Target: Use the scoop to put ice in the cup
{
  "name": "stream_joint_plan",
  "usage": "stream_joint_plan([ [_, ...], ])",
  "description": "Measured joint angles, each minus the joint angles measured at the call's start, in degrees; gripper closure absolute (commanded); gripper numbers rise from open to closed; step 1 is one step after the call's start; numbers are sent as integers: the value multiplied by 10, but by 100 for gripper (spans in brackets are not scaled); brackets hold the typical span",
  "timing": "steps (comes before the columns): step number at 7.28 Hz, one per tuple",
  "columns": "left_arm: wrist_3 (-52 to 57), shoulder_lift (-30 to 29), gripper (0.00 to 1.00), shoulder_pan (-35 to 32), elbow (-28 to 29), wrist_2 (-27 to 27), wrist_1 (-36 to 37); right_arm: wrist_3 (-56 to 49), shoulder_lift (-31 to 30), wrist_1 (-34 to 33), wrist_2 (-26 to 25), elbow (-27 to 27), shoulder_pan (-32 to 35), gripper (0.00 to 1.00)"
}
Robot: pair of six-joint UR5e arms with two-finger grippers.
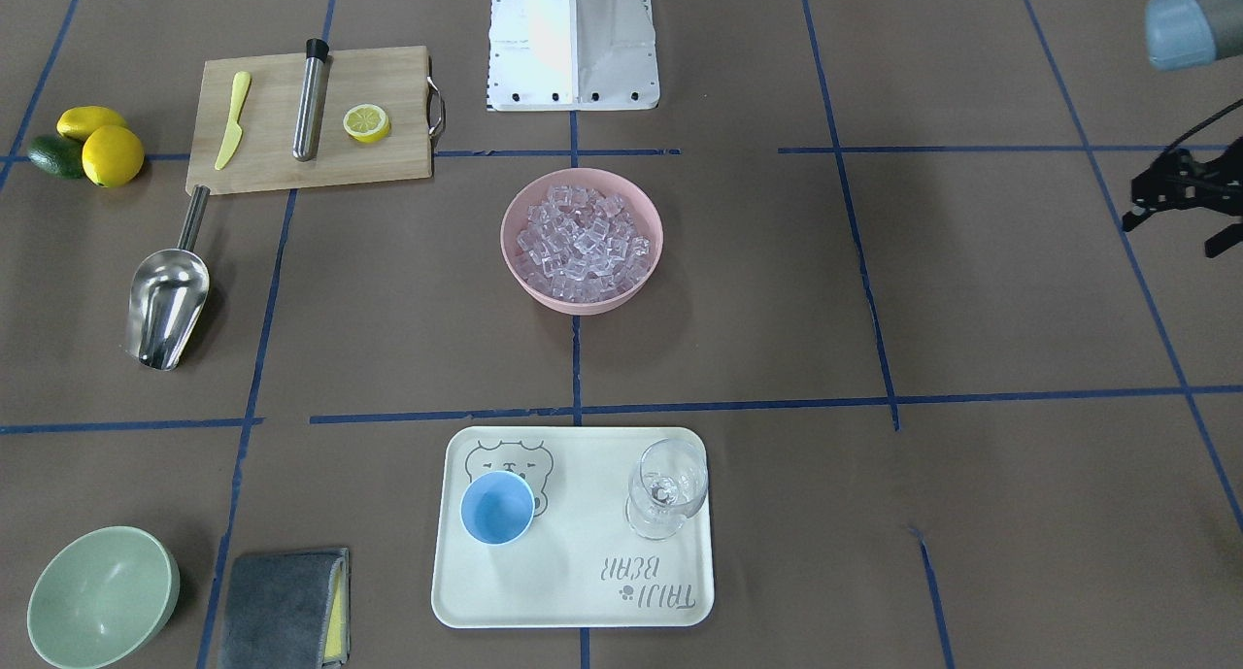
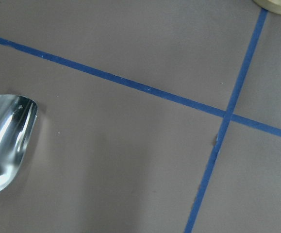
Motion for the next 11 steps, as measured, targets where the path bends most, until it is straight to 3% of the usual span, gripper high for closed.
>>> stream_joint_plan([
  [2, -1, -68, 0, 137, -3, 4, -69, 40, -15, 29, 44, 11, -15, 0],
  [5, 1, -223, 0, 276, 69, 14, -108, 176, -42, 121, 58, 54, -77, 0],
  [8, 1, -244, 0, 329, 114, 65, -227, 343, -50, 244, 51, 59, -137, 0],
  [11, 2, -241, 0, 337, 129, 113, -277, 486, -52, 271, 0, 98, -213, 0],
])
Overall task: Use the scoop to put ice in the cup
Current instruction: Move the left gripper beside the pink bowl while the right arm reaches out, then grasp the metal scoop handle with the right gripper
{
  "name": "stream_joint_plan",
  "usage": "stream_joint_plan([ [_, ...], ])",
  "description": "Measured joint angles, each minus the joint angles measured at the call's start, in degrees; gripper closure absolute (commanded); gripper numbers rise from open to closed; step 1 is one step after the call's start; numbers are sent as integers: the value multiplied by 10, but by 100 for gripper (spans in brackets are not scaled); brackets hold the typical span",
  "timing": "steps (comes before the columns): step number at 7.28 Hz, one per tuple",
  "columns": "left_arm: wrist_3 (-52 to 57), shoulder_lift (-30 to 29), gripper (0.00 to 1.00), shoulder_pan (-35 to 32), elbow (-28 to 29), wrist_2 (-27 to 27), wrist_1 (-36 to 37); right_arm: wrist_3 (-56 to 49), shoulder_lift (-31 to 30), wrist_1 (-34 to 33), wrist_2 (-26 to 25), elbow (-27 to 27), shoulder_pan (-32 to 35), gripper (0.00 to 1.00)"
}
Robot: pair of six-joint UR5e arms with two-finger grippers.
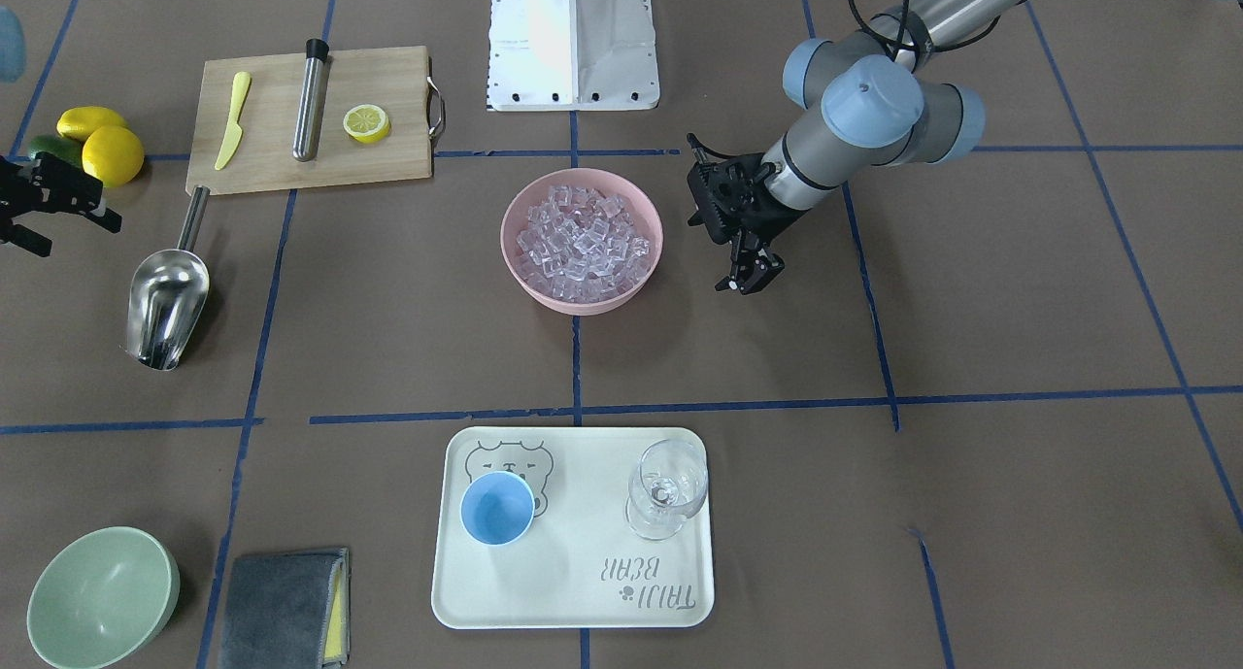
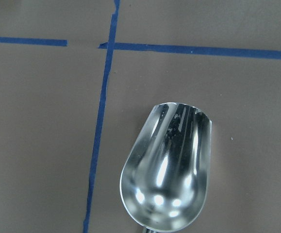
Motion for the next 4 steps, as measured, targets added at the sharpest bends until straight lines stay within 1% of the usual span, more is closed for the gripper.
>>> stream_joint_plan([
  [1, 0, 2, 0, 1, 12, 3, -38, 34, -7, 1, -32, 19, -35, 0],
  [3, 0, 4, 0, 2, 62, 5, -152, 114, -29, 1, -120, 56, -119, 0],
  [4, 0, 4, 0, 3, 74, 5, -177, 150, -39, 1, -150, 62, -152, 0],
])
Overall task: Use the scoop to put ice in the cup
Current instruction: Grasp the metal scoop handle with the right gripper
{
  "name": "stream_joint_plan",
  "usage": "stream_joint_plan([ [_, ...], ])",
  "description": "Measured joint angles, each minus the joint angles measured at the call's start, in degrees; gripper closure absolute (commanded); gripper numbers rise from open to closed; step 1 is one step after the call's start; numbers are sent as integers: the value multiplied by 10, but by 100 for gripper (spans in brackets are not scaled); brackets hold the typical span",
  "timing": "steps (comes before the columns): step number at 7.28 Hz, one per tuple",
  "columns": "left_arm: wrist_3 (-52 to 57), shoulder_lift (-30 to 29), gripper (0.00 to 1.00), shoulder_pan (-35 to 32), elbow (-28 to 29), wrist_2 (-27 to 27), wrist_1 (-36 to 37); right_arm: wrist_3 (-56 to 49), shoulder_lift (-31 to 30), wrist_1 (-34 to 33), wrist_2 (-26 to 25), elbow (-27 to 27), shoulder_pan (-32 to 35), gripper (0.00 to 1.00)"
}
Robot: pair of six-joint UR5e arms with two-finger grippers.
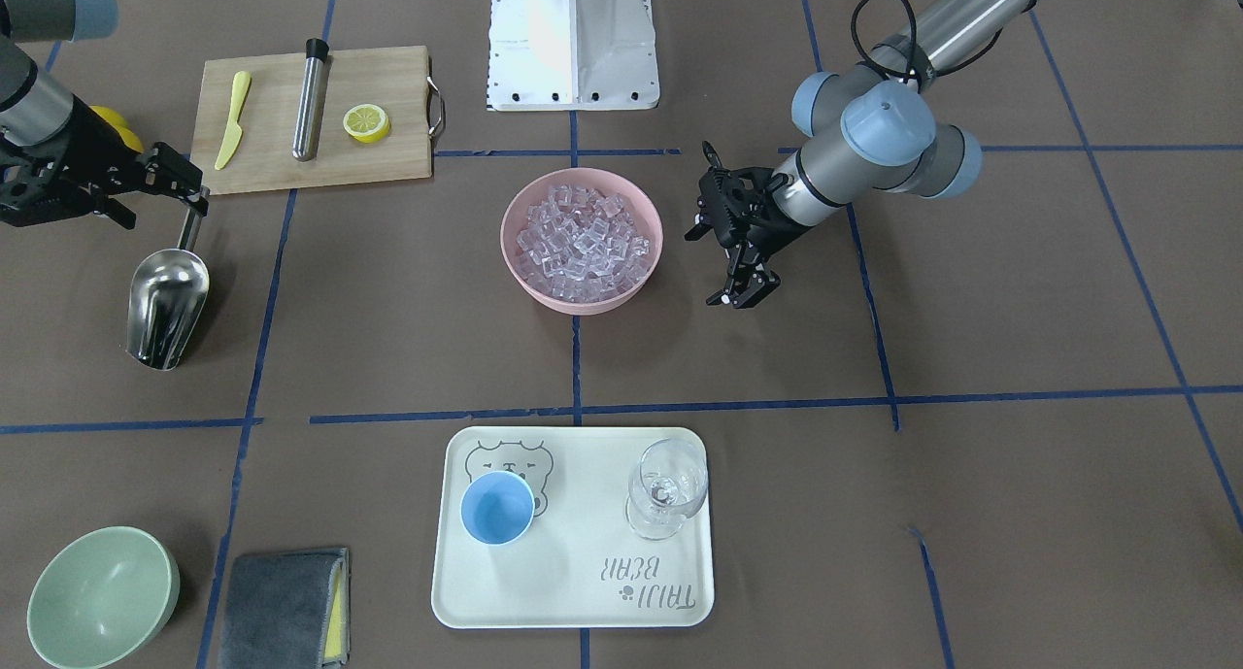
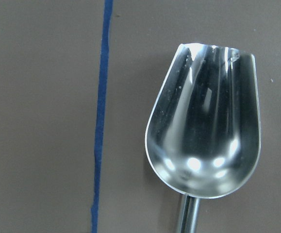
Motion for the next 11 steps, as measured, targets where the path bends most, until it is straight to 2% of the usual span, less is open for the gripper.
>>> stream_joint_plan([
  [4, 0, 0, 0, 2, 7, -1, -10, 42, -26, 0, -62, -3, -69, 2],
  [6, 0, 0, 0, 2, 7, -2, -9, 46, -23, 1, -88, -10, -89, 60],
  [8, 0, 0, 0, 1, 7, -3, -9, 46, -18, 2, -94, -19, -93, 72],
  [9, 0, 0, 0, 1, 7, -4, -9, 46, -14, 2, -100, -22, -95, 100],
  [11, 0, 5, 0, 1, 5, -6, -9, 43, -12, 2, -113, -19, -98, 100],
])
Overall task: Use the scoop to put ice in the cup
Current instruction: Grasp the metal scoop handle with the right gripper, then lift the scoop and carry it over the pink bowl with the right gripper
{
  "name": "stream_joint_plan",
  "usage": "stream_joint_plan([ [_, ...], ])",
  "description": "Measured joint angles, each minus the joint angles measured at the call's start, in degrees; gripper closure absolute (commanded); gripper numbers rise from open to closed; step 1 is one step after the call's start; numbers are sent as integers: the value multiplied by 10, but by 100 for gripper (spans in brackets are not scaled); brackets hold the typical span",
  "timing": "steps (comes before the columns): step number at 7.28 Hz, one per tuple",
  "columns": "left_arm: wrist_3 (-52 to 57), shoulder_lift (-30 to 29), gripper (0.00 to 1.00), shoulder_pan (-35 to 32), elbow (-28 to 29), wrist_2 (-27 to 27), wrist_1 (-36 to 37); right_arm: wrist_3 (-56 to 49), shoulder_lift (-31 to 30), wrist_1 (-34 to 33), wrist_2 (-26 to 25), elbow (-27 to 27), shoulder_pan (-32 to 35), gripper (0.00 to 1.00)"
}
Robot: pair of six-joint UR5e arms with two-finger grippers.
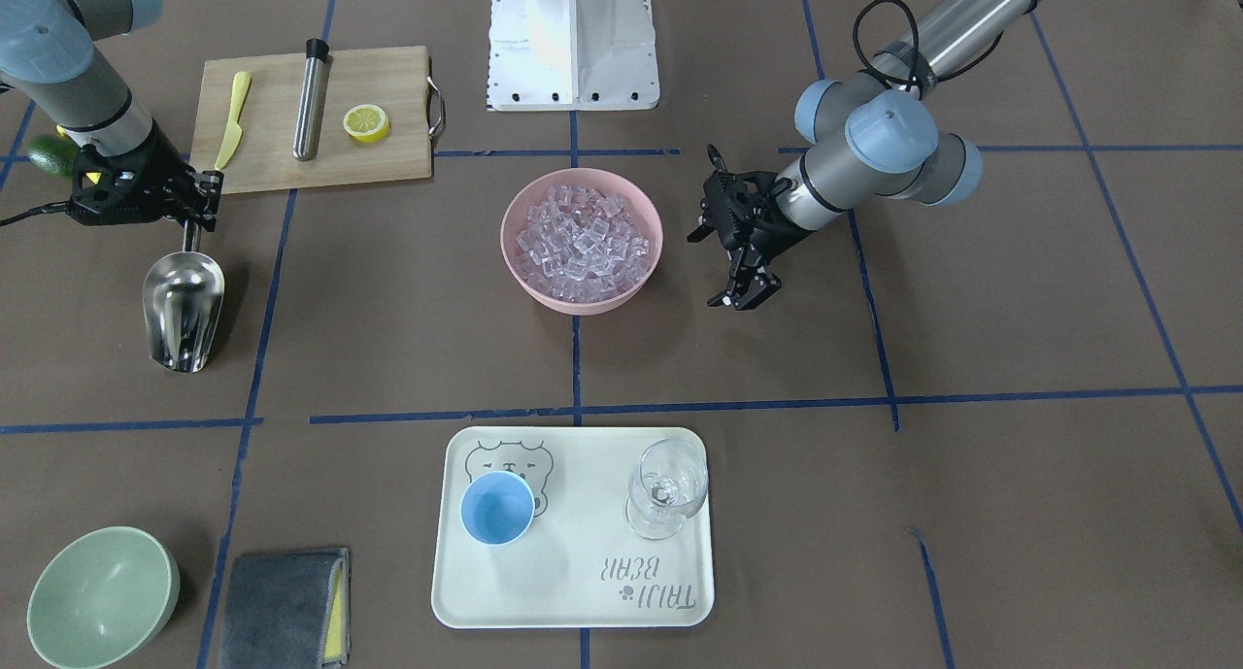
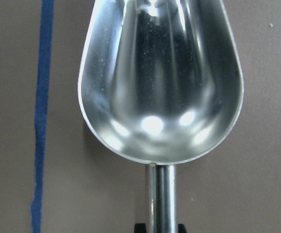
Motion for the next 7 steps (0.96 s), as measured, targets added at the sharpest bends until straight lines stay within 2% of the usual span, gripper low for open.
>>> stream_joint_plan([
  [1, 0, 2, 0, 0, -1, 0, 0, -4, 2, -1, -2, 15, 0, 100],
  [3, 0, 3, 0, 0, -2, 0, 0, -7, 5, -6, -1, 81, -7, 100],
  [5, 0, 3, 0, 0, -3, 0, 0, -9, 24, -12, 2, 132, -40, 100],
  [6, 0, 3, 0, 0, -4, 0, 0, -12, 61, -37, 4, 144, -56, 100],
  [7, 0, 3, 0, 0, -4, 0, 0, -31, 126, -112, 5, 150, -68, 100],
])
